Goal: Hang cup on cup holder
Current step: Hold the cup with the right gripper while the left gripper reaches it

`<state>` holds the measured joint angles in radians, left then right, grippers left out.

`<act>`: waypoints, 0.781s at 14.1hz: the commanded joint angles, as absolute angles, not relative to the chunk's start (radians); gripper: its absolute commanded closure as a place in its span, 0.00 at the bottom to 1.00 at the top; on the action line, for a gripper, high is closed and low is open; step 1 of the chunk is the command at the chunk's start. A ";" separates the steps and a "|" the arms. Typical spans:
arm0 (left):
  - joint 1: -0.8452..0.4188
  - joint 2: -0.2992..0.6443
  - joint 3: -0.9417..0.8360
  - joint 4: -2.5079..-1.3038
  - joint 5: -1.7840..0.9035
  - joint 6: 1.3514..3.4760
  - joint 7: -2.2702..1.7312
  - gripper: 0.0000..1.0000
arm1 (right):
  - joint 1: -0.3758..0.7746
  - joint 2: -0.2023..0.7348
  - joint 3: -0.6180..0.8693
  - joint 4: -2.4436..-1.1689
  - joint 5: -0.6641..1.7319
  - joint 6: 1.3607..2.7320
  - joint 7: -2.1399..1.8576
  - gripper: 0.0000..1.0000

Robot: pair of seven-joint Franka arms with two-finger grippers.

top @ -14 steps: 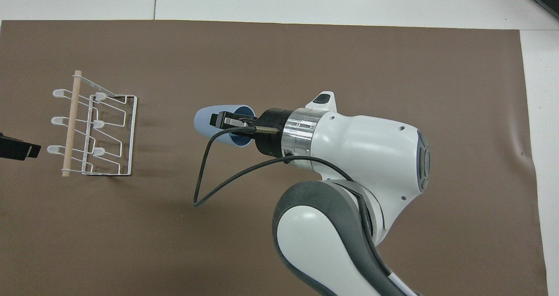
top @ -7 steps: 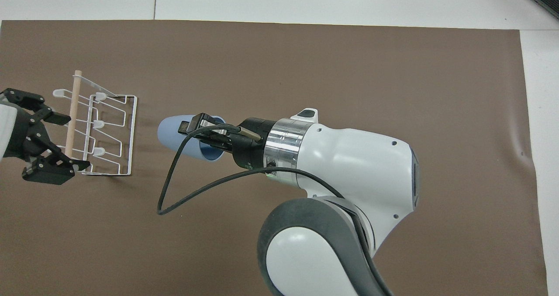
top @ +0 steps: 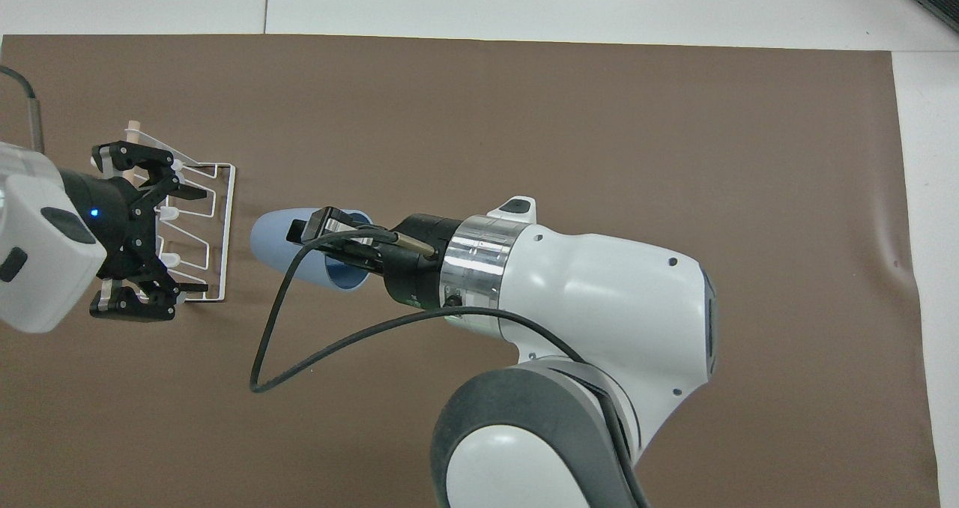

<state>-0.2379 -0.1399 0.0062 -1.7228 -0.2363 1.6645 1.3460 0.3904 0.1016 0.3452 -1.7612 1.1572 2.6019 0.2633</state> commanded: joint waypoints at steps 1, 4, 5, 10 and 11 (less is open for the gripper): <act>-0.255 -0.173 0.006 -1.769 -0.285 1.698 1.373 0.00 | 0.388 0.097 0.353 -1.756 1.181 2.612 0.275 1.00; -0.288 -0.166 -0.011 -1.787 -0.293 1.755 1.356 0.00 | 0.397 0.097 0.353 -1.756 1.181 2.612 0.275 1.00; -0.305 -0.164 -0.011 -1.789 -0.293 1.770 1.341 0.00 | 0.397 0.097 0.353 -1.756 1.181 2.612 0.276 1.00; -0.351 -0.173 -0.024 -1.833 -0.295 1.816 1.256 0.00 | 0.397 0.097 0.353 -1.756 1.180 2.612 0.275 1.00; -0.371 -0.178 -0.026 -1.848 -0.293 1.830 1.252 0.00 | 0.397 0.097 0.353 -1.756 1.180 2.612 0.275 1.00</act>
<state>-0.3283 -0.1415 -0.0278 -1.7827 -0.2818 1.7779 1.2853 0.4004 0.1016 0.3456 -1.7608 1.1572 2.6019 0.2634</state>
